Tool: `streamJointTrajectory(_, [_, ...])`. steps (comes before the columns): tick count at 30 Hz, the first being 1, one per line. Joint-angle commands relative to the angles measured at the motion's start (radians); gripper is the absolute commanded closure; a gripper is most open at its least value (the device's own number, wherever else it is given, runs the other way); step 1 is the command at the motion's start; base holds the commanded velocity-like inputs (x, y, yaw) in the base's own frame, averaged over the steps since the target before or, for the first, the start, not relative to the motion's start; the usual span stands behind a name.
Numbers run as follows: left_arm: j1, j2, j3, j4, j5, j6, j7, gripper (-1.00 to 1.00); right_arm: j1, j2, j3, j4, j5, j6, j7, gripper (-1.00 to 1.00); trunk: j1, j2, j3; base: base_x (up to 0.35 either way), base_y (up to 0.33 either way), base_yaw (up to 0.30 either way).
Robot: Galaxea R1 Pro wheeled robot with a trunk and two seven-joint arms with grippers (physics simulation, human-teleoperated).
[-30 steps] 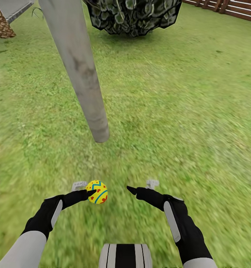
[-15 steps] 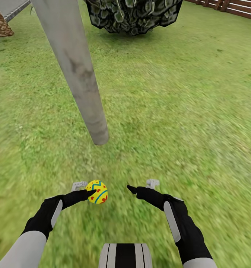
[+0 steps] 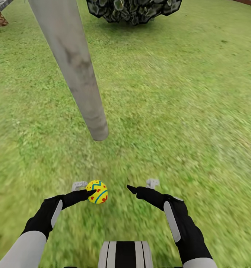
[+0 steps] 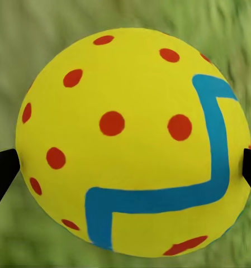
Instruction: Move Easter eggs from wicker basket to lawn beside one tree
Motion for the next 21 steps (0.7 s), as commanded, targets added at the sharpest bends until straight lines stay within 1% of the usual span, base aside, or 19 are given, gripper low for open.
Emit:
streamJointTrajectory(1, [-0.001,-0.001,0.004,-0.001,-0.004,0.007,-0.006,1.00,0.000,0.001,-0.003,-0.001,-0.005,0.008,0.003,-1.00,0.000,-0.001,-0.005,0.000,0.000,0.000])
streamJointTrajectory(4, [-0.001,-0.001,0.004,-0.001,-0.004,0.007,-0.007,1.00,0.000,0.001,-0.003,-0.001,-0.005,0.008,0.003,-1.00,0.002,-0.001,-0.016,0.000,0.000,0.000])
streamJointTrajectory(11, [-0.001,-0.001,0.004,-0.001,-0.004,0.007,-0.008,1.00,0.000,0.001,-0.003,-0.001,-0.005,0.008,0.003,-1.00,0.002,-0.001,-0.016,0.008,0.000,0.000])
streamJointTrajectory(16, [-0.001,-0.001,0.004,-0.001,-0.004,0.010,-0.007,1.00,0.000,0.001,-0.003,-0.001,-0.005,0.007,0.003,-1.00,0.002,-0.001,-0.016,0.265,0.000,0.000])
streamJointTrajectory(21, [-0.001,-0.001,0.004,-0.001,-0.004,0.007,-0.010,1.00,0.000,0.001,-0.003,-0.001,-0.005,0.007,0.003,-1.00,0.002,-0.001,-0.016,0.052,0.000,0.000])
